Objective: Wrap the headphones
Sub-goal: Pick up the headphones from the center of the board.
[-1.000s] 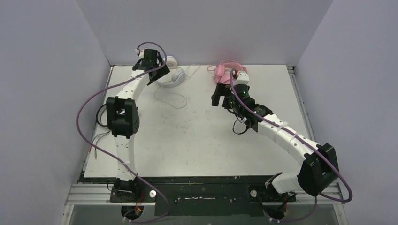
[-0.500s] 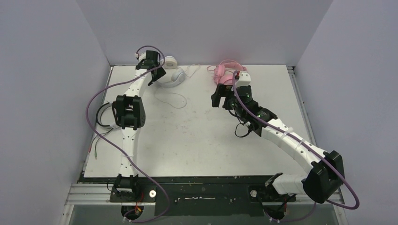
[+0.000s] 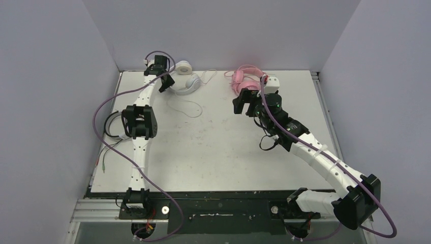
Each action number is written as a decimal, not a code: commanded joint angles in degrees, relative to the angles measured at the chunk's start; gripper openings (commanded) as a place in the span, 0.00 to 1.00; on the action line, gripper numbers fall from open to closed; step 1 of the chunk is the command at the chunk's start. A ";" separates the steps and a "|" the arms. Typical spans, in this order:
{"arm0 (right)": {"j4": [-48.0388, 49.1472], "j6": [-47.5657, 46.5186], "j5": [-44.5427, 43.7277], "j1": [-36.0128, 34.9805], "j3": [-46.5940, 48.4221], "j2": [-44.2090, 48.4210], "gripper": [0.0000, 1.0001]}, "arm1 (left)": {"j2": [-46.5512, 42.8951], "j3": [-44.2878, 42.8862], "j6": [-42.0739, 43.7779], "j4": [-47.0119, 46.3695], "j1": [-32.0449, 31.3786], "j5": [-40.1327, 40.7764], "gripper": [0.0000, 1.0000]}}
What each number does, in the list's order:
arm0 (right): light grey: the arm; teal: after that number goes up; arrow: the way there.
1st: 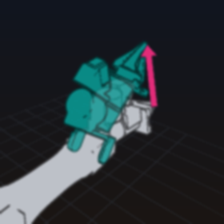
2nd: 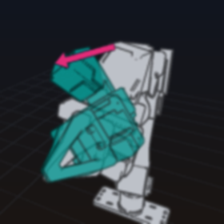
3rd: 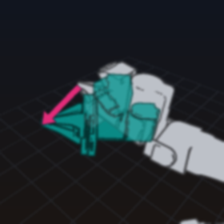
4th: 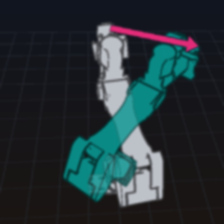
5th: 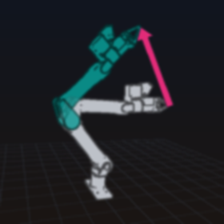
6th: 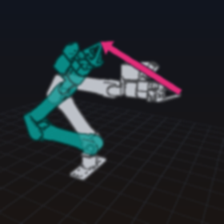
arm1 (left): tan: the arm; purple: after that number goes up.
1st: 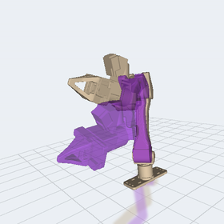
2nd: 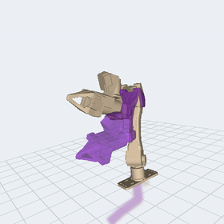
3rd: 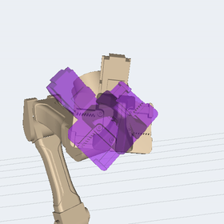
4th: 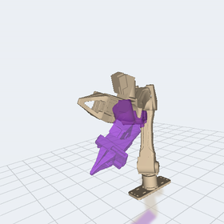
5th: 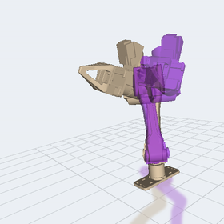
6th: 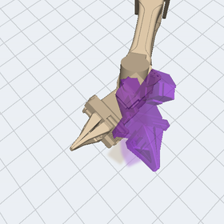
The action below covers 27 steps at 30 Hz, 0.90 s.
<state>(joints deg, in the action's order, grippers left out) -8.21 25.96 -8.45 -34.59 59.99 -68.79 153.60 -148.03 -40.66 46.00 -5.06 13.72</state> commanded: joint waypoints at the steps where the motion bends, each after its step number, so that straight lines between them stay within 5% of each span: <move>1: 1.73 -0.49 -1.13 0.49 0.52 2.70 1.00 | 2.38 -3.97 2.04 3.02 0.47 -1.32 0.43; 6: 2.10 0.40 -0.89 0.57 -0.57 3.32 1.00 | 3.09 -4.64 3.59 3.51 0.40 -1.47 0.38; 12: 1.12 0.46 -0.81 0.66 -0.39 3.96 1.00 | 1.04 -2.56 6.26 2.03 0.72 -4.56 0.01; 27: -3.48 -0.61 -1.47 0.65 -0.99 8.69 1.00 | -30.94 16.39 16.33 -1.33 -7.06 3.68 0.00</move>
<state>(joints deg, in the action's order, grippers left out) -11.40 26.13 -8.95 -34.15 59.40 -62.76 137.67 -134.23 -27.66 47.44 -9.80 14.92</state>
